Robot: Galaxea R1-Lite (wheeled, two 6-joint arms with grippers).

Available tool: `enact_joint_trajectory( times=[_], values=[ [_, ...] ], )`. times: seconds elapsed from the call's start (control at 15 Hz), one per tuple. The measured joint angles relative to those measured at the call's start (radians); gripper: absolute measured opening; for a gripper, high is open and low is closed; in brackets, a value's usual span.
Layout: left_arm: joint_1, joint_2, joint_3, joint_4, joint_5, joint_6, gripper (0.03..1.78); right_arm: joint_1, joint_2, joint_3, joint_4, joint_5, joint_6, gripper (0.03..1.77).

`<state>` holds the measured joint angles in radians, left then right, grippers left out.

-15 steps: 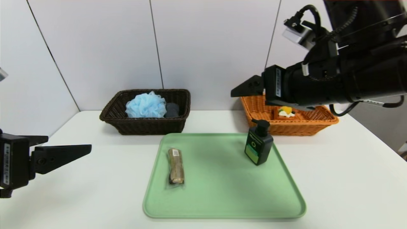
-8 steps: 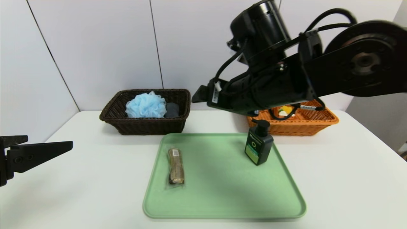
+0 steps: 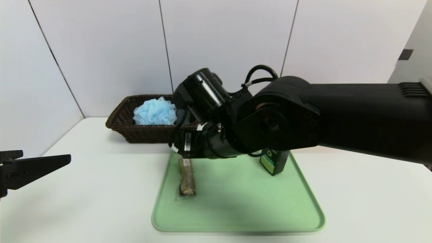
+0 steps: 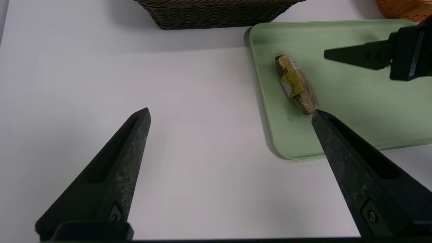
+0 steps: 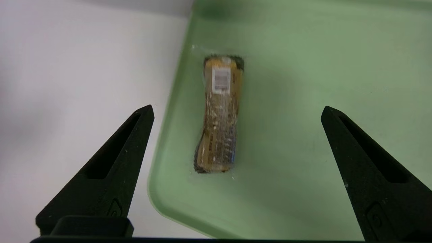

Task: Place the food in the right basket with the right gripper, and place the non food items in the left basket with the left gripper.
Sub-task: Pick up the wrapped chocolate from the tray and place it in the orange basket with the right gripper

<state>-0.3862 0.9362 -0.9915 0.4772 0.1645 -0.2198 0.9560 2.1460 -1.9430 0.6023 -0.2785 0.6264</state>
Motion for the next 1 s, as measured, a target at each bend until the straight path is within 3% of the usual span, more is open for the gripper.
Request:
enact_joint_trajectory(
  times=[0.47,1.0],
  values=[
    [-0.002,-0.004,0.001,-0.001,-0.029,-0.024,1.69,0.057,0.079,-0.008,0.004,-0.018,-0.02,1.71],
    [-0.004,-0.019,0.015,-0.024,-0.046,-0.024,1.69,0.052,0.148,-0.01,-0.054,-0.067,-0.149,1.71]
  ],
)
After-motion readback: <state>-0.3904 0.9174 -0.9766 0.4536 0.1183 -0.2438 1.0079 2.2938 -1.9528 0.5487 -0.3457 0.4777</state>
